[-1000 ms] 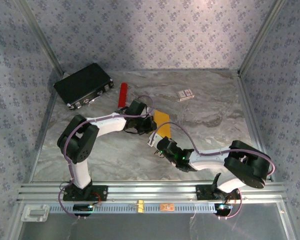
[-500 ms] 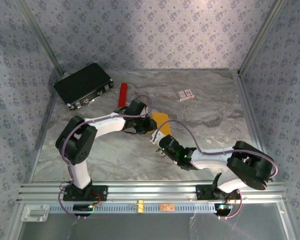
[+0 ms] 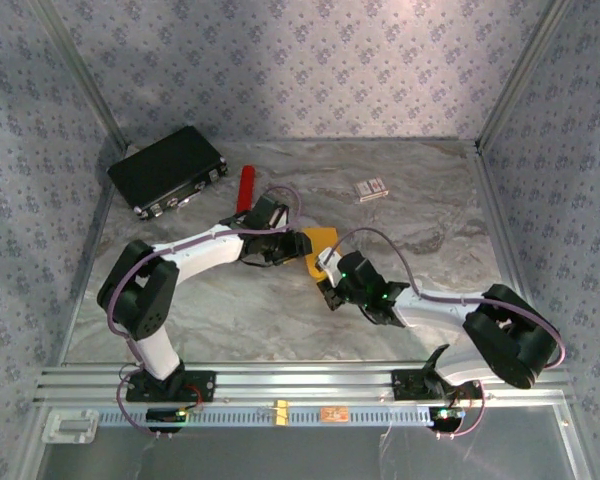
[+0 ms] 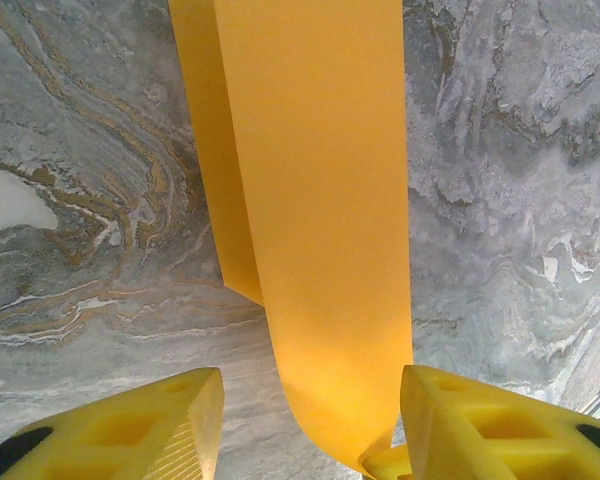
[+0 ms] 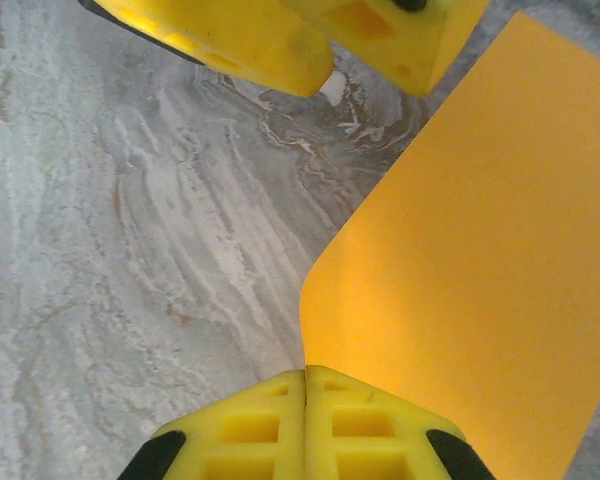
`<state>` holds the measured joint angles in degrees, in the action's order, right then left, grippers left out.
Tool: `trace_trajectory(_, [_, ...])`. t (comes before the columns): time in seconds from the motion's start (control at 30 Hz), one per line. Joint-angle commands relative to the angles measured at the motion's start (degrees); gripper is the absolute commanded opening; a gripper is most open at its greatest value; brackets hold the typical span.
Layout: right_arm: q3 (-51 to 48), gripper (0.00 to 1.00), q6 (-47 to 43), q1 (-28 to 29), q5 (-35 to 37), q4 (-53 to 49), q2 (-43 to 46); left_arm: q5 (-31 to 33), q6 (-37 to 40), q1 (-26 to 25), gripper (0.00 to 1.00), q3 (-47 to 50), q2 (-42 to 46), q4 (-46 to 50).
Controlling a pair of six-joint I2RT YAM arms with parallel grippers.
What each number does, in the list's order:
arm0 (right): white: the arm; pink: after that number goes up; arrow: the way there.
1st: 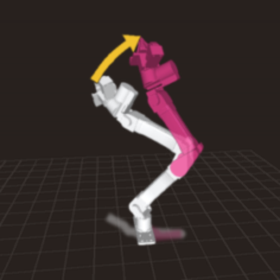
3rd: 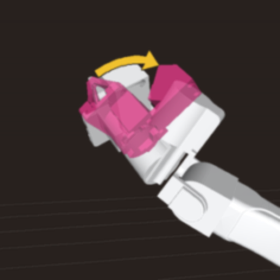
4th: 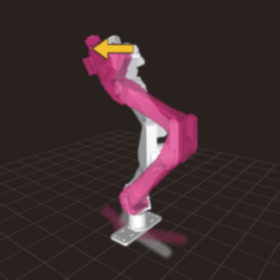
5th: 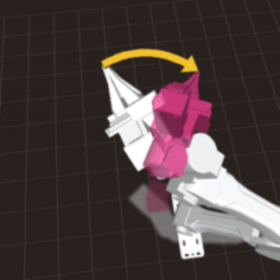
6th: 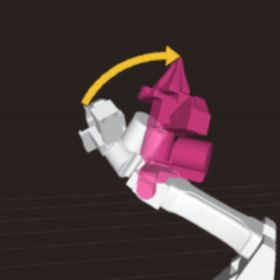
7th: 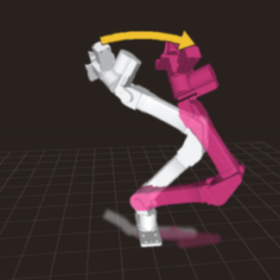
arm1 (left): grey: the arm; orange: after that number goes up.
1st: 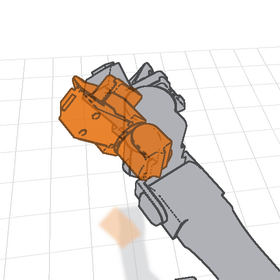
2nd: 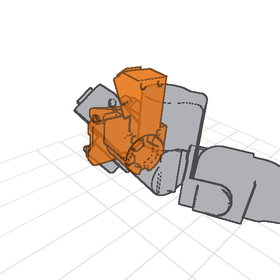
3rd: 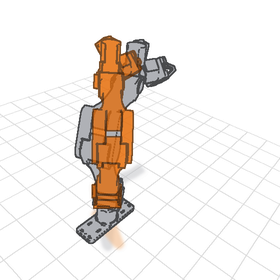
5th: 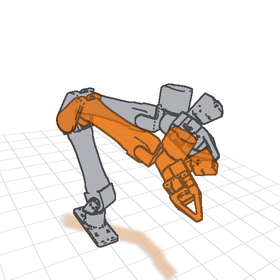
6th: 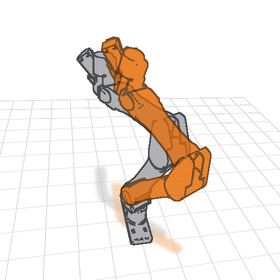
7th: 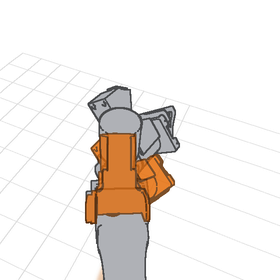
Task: Fold a paper plane with a square sheet of paper (pick it up from the middle)
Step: Third fold the triangle at the center of the table.
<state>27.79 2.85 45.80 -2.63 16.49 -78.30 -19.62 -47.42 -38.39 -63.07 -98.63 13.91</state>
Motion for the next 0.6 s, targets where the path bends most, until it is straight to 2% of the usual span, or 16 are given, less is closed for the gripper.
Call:
trace_trajectory(0.0, [0.0,0.01,4.6,-1.9,-7.7,-1.2,1.2,0.8,0.9,-0.4,0.50,-1.0,1.7,1.4])
trace_trajectory(0.33, [2.7,0.01,11.7,-6.0,-19.3,-1.6,-0.8,0.4,2.0,-0.3,0.48,-3.1,1.4,2.0])
trace_trajectory(0.57, [5.2,0.01,14.1,-6.6,-23.9,-2.7,-3.4,-1.6,3.2,1.2,0.33,-5.0,0.5,2.1])
